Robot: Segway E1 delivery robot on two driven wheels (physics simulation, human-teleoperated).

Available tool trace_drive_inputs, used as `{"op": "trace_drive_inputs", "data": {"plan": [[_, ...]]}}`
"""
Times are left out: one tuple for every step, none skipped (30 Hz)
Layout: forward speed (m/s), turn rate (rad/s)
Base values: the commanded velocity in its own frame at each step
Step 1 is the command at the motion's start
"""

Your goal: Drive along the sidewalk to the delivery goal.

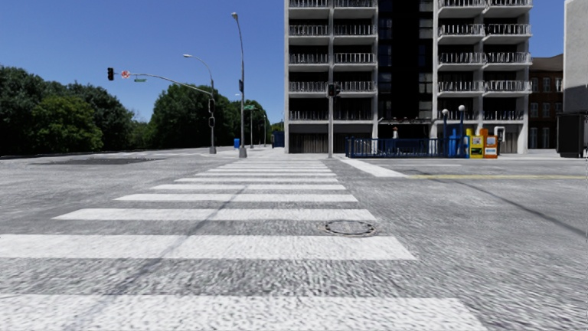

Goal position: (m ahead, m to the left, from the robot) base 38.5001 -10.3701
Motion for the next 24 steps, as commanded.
{"op": "trace_drive_inputs", "data": {"plan": [[1.44,0.00],[1.44,0.00],[1.44,0.00],[1.44,0.00],[1.44,0.00],[1.44,0.00],[1.44,0.00],[1.44,0.00],[1.44,0.00],[1.44,0.00],[1.44,0.00],[1.44,0.00],[1.44,0.00],[1.44,0.00],[1.44,0.00],[1.44,0.00],[1.44,0.00],[1.44,0.00],[1.44,0.00],[1.44,0.00],[1.44,0.00],[1.44,0.00],[1.44,0.00],[1.44,0.00]]}}
